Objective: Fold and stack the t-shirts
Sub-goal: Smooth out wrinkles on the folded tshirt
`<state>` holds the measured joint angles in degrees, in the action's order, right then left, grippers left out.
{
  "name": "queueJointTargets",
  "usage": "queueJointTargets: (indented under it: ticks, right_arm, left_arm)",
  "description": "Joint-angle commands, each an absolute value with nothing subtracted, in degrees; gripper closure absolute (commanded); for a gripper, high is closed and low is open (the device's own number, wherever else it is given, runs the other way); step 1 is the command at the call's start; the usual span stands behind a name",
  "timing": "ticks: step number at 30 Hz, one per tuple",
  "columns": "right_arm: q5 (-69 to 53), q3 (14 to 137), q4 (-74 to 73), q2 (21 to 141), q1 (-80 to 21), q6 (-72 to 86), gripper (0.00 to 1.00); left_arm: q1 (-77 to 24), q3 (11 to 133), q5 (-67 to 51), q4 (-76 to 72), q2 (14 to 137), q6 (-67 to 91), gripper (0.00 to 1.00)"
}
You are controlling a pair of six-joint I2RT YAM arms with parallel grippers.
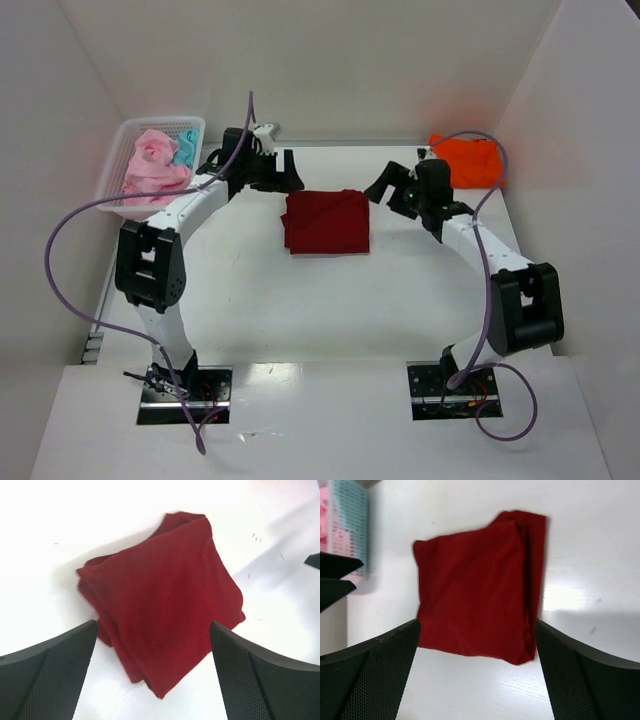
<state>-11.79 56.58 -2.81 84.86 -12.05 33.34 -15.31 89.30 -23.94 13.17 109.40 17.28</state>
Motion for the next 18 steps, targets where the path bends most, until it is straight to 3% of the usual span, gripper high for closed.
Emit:
queueJointTargets:
  ticks: [1,7,18]
  right_arm:
    - [-16.87,61.42,-2.02,87.79,-11.78,31.73,0.00]
    - [-15.56,66.61,-2.99,97.99,-11.78,27.70,0.00]
    - [-21.70,65.92,2.64,105.11,-11.25,23.55,0.00]
  left_arm:
    - [-15.29,84.91,-18.11,12.83,106.35,17.13,0.00]
    - [-14.24,78.76,-15.29,12.05,104.41,21.27,0.00]
    - [-13.71,76.38,-27.59,8.44,104.41,19.95,0.00]
